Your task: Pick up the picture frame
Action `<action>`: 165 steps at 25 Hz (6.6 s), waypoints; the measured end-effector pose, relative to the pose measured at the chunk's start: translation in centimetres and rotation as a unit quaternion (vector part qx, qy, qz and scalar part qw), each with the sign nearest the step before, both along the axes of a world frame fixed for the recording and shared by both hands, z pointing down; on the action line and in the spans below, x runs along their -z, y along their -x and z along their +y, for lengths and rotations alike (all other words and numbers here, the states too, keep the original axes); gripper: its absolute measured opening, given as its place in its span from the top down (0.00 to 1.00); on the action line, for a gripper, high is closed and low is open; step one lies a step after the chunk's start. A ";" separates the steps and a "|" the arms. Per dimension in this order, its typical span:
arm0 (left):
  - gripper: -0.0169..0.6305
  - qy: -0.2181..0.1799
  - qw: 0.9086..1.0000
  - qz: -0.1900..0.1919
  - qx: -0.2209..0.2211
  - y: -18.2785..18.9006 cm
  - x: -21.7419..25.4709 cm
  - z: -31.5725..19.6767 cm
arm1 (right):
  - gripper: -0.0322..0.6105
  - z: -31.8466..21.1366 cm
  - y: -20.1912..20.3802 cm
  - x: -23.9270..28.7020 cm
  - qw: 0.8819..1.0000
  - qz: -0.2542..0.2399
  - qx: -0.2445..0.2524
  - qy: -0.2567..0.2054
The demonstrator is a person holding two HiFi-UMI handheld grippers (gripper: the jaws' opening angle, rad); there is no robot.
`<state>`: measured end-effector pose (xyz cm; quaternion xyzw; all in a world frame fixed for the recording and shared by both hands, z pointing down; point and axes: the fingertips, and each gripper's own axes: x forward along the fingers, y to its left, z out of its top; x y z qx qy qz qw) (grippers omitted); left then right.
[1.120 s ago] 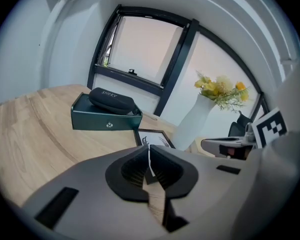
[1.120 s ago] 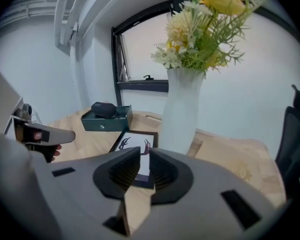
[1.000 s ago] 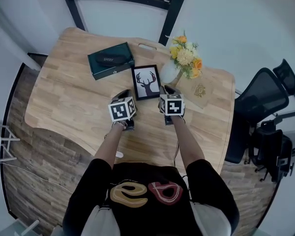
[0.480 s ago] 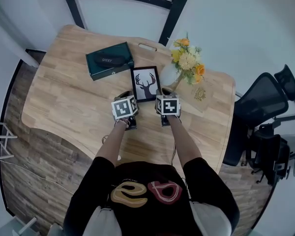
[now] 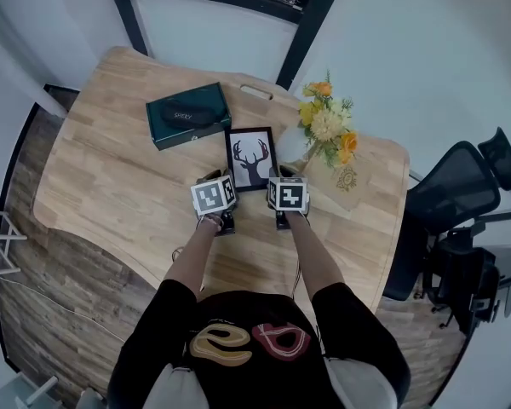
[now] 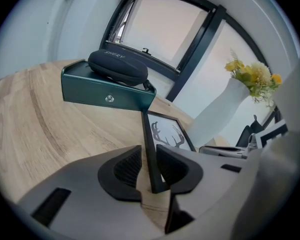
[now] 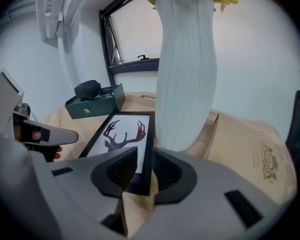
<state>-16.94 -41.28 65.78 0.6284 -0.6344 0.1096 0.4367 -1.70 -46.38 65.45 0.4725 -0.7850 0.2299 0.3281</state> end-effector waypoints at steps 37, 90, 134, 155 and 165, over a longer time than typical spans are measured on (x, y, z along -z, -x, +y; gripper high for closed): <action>0.65 0.071 0.996 -0.030 -0.037 -2.5 -3.3 -1.7 | 0.75 -1.0 0.3 -3.4 0.997 -0.037 -0.007 0.073; 0.85 0.024 1.000 -0.018 -0.005 -1.3 1.6 1.7 | 0.82 3.5 0.1 1.8 0.998 -0.056 -0.041 0.012; 0.85 -0.131 0.989 -0.064 -0.001 -4.7 14.6 15.6 | 0.82 17.6 -3.2 14.8 0.985 -0.107 0.004 -0.134; 0.85 -0.220 0.974 -0.048 0.011 -9.6 21.3 24.2 | 0.82 25.8 -8.1 21.5 0.966 -0.144 0.030 -0.212; 0.85 -0.248 0.967 -0.050 0.016 -11.4 23.3 26.9 | 0.82 28.4 -10.0 23.7 0.957 -0.157 0.040 -0.239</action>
